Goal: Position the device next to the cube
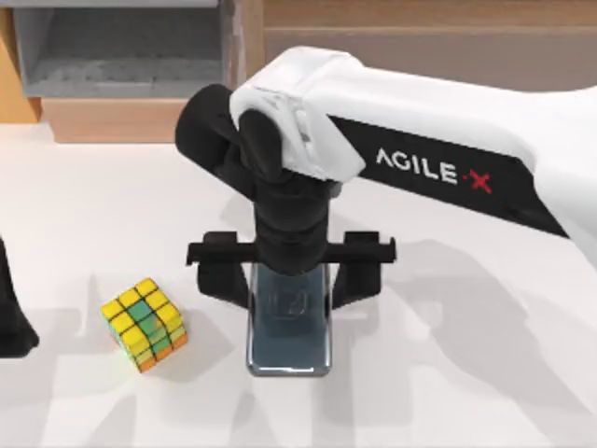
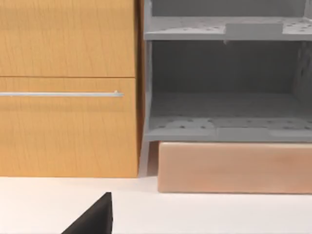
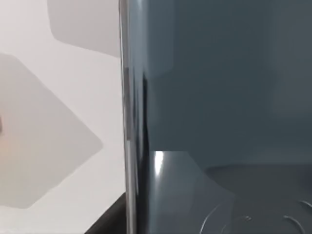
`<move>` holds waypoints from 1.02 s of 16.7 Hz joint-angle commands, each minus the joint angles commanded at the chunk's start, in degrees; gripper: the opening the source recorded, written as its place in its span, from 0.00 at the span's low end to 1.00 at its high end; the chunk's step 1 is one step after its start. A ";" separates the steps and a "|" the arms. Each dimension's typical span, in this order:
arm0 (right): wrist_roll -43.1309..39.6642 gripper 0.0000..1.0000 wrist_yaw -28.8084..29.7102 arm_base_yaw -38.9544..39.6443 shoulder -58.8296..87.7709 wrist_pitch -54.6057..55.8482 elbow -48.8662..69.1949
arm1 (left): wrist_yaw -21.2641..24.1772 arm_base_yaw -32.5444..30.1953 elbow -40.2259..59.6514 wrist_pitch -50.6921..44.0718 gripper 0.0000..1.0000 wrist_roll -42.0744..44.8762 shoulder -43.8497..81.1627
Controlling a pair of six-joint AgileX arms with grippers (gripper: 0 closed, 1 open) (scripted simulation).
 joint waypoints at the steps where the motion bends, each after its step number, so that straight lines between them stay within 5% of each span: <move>1: 0.07 0.00 -0.03 -0.25 -0.22 0.08 -0.07 | 0.00 0.00 0.00 0.00 1.00 0.00 0.00; 17: 3.39 0.00 -0.29 -3.56 -3.53 2.06 1.16 | 0.00 0.00 0.00 0.00 1.00 0.00 0.00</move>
